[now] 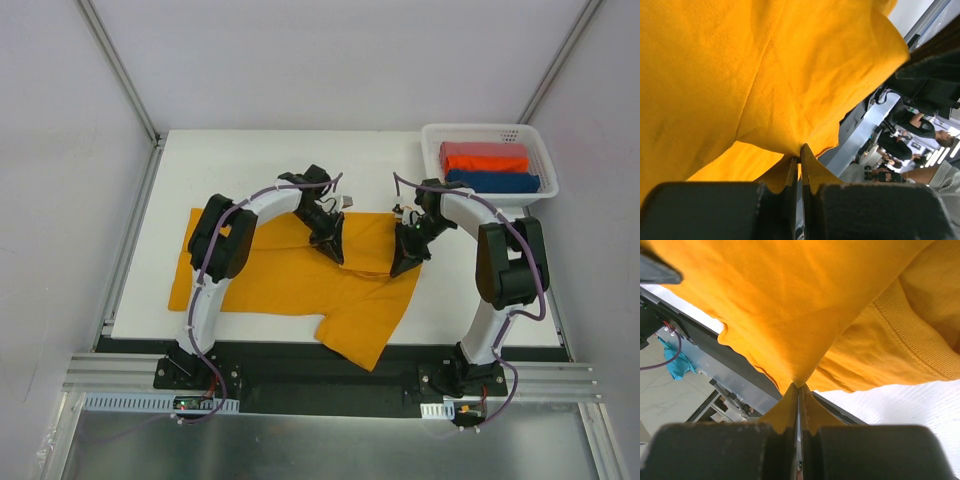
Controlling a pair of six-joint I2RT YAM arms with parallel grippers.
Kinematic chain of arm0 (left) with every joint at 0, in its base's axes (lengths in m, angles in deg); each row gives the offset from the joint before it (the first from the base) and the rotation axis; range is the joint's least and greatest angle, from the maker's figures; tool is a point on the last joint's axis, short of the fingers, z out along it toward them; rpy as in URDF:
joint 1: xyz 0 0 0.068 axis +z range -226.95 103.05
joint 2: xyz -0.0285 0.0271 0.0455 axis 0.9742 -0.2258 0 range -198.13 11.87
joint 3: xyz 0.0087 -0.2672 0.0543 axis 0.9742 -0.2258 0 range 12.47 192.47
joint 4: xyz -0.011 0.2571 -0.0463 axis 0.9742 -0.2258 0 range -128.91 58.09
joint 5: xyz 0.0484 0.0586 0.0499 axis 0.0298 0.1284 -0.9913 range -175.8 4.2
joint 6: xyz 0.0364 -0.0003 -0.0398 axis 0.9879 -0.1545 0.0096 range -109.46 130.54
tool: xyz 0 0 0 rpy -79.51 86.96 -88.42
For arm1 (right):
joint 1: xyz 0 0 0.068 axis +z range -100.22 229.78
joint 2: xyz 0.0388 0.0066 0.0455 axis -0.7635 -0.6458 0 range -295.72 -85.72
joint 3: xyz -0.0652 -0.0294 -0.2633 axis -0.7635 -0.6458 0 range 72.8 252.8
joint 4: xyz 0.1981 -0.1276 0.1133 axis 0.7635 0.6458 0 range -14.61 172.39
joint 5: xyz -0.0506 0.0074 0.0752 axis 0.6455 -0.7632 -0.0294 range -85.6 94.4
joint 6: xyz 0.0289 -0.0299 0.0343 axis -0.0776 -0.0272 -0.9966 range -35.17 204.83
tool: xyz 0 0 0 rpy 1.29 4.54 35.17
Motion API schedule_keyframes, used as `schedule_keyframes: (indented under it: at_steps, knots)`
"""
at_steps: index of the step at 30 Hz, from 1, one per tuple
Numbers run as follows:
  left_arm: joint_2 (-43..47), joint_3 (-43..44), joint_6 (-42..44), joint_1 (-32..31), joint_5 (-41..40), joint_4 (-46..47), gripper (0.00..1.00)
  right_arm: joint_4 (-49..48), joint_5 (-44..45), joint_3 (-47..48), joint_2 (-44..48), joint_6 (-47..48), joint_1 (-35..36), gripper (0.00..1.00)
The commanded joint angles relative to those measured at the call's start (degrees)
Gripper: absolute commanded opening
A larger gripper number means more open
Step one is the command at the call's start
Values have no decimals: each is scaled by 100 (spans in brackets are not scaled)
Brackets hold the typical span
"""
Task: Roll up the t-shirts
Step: Fold the T-shirt at the center of the board.
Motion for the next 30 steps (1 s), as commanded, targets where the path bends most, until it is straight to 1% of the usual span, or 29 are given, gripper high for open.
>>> schedule_keyframes:
  at_steps: [1,4,7,8,10,11,12,13,15,16,17,18,19,20,21,22,23,24,25,26,27,29,30]
  knots:
    - [533,6,324,94,-223,-560,0,250,91,106,-46,-61,-47,1]
    - [551,137,368,138,-416,-595,0,224,65,122,-107,-61,-47,1]
    - [603,278,500,225,-652,-683,8,189,21,140,-195,-78,-30,1]
    - [621,200,570,252,-723,-788,13,189,3,140,-221,-78,-30,1]
    - [621,59,667,313,-820,-885,33,189,38,123,-248,-69,5,1]
    - [612,-46,711,366,-899,-903,41,189,38,131,-274,-69,5,1]
    - [612,-81,737,401,-952,-912,44,189,30,140,-300,-69,5,1]
    - [560,-91,790,436,-952,-903,43,180,30,158,-344,-69,5,1]
    - [507,-38,834,489,-1014,-912,42,206,38,219,-371,-43,14,4]
    - [481,14,869,498,-1014,-903,40,241,73,254,-388,-8,32,8]
    - [472,189,895,498,-962,-903,38,276,256,307,-389,36,32,16]
    - [454,304,913,490,-857,-877,36,337,362,377,-371,114,41,18]
    - [402,444,922,472,-743,-824,26,364,424,421,-362,159,41,18]
    - [366,750,939,472,-463,-798,24,391,460,465,-371,185,23,19]
    - [331,884,931,446,-356,-737,21,452,469,509,-380,220,6,21]
    - [244,1007,879,428,-242,-623,18,478,504,527,-371,264,-3,25]
    - [200,1217,835,411,64,-561,14,522,478,527,-362,343,5,37]
    - [147,1297,799,367,215,-508,14,714,452,588,-319,457,-3,40]
    - [33,1385,721,349,364,-464,13,803,486,780,-266,684,-12,41]
    - [-20,1473,694,331,496,-377,13,856,800,921,-152,739,-38,41]
    - [-90,1509,667,323,680,-332,12,752,916,1036,31,739,-186,41]
    - [-336,1649,536,314,752,-253,10,629,1022,1527,-19,582,-406,41]
    - [-424,1684,509,314,831,-244,10,585,1023,1729,-298,511,-608,41]
